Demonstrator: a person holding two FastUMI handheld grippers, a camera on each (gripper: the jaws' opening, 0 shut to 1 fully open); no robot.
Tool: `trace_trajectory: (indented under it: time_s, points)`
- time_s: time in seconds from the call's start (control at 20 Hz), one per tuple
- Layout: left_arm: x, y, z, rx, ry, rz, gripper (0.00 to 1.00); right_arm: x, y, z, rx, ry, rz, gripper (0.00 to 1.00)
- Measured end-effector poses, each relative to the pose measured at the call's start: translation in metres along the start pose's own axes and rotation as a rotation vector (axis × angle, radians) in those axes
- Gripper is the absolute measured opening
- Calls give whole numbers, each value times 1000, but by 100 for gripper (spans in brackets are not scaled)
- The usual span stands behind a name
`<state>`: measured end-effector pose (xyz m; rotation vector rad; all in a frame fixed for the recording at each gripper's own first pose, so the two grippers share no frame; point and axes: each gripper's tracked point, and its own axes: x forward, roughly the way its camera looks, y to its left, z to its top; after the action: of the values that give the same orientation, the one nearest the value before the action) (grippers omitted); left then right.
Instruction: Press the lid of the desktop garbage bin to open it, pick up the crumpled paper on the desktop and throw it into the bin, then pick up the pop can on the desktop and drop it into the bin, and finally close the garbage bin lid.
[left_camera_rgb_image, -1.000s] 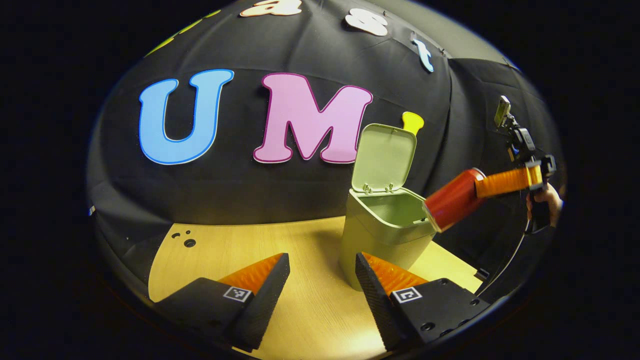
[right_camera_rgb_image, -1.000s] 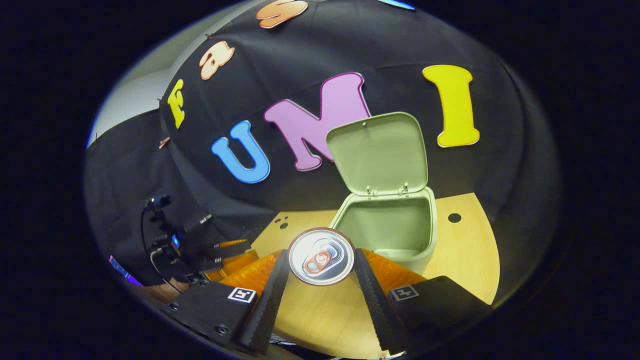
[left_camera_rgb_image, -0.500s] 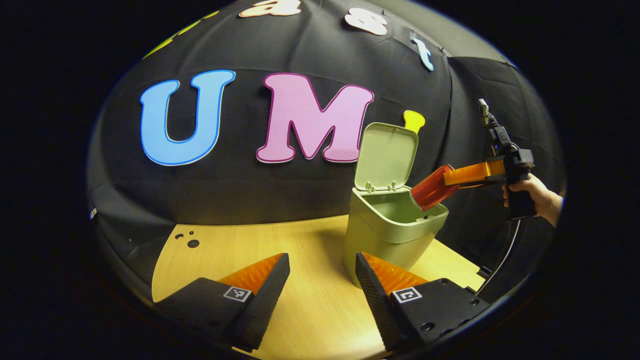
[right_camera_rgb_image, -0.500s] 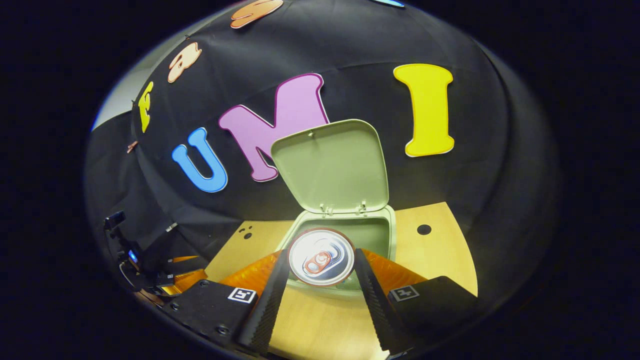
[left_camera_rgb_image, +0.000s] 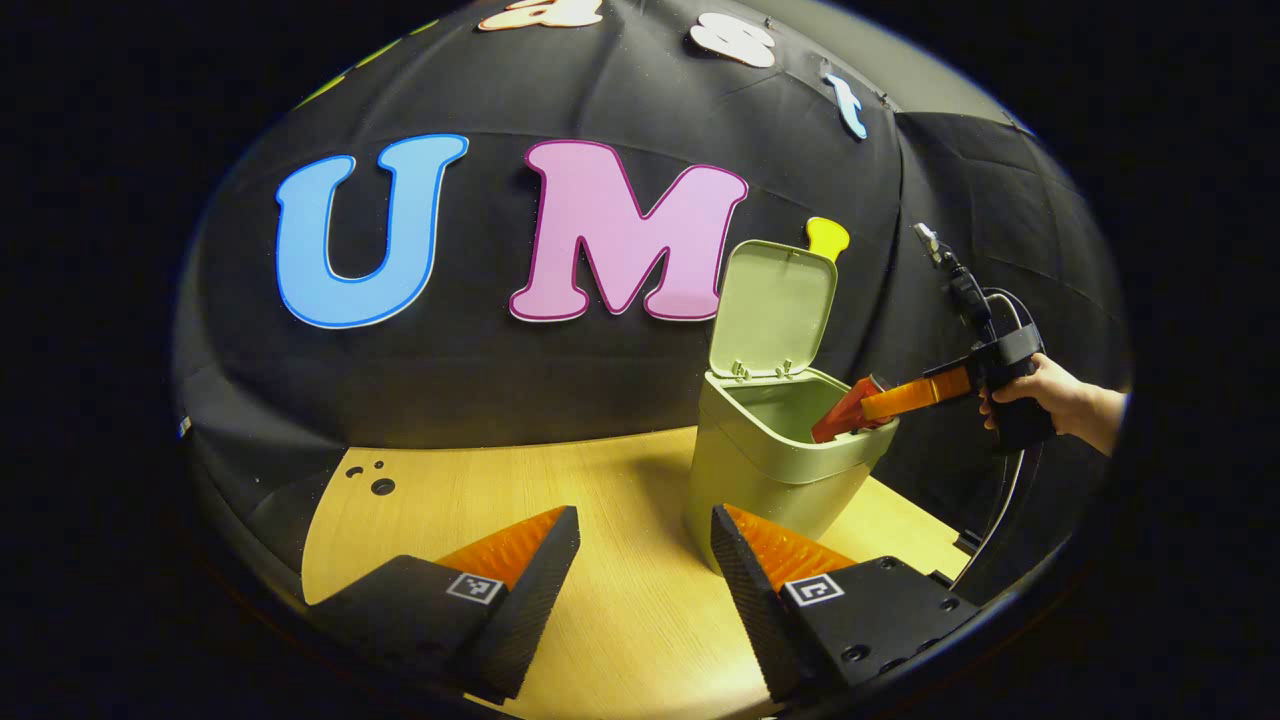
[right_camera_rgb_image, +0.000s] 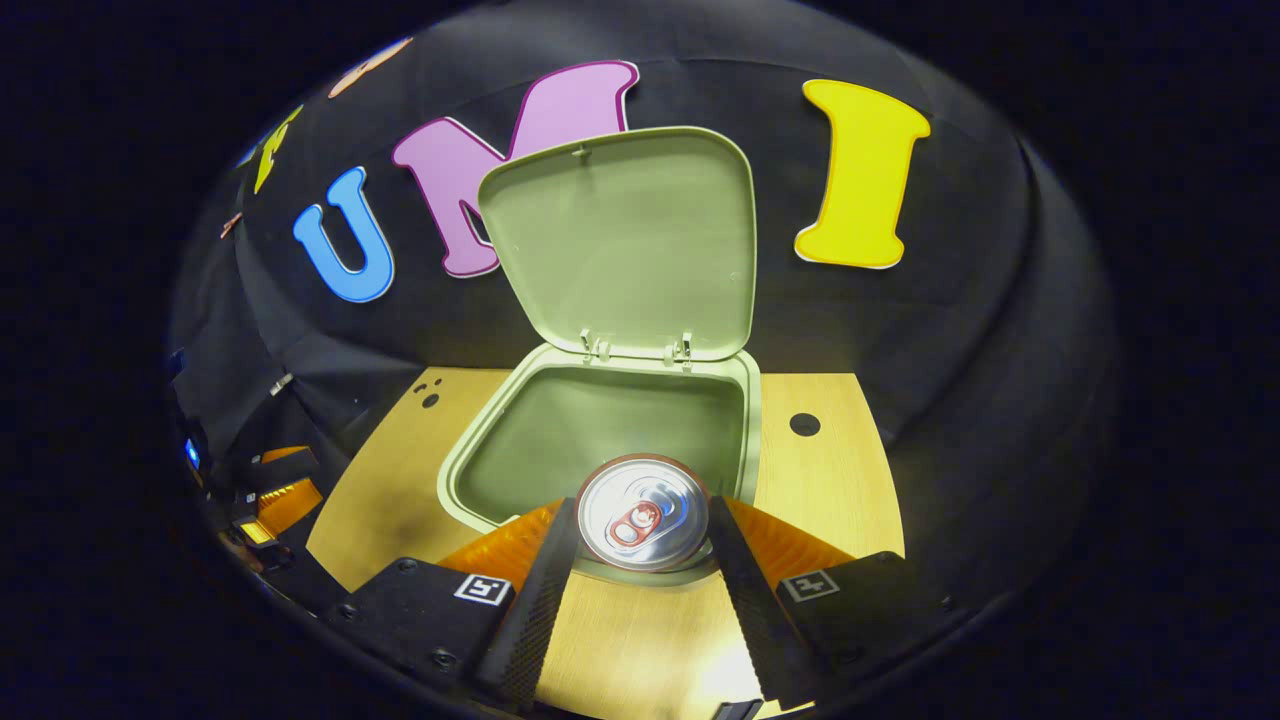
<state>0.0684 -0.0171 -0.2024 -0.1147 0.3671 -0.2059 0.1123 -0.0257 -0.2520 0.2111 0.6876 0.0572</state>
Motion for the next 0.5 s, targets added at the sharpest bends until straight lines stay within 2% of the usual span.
trace_trajectory:
  time_s: [0.5]
  points:
    - [1,4,-1,4,8,-2,87,2,5,-1,4,8,8,84]
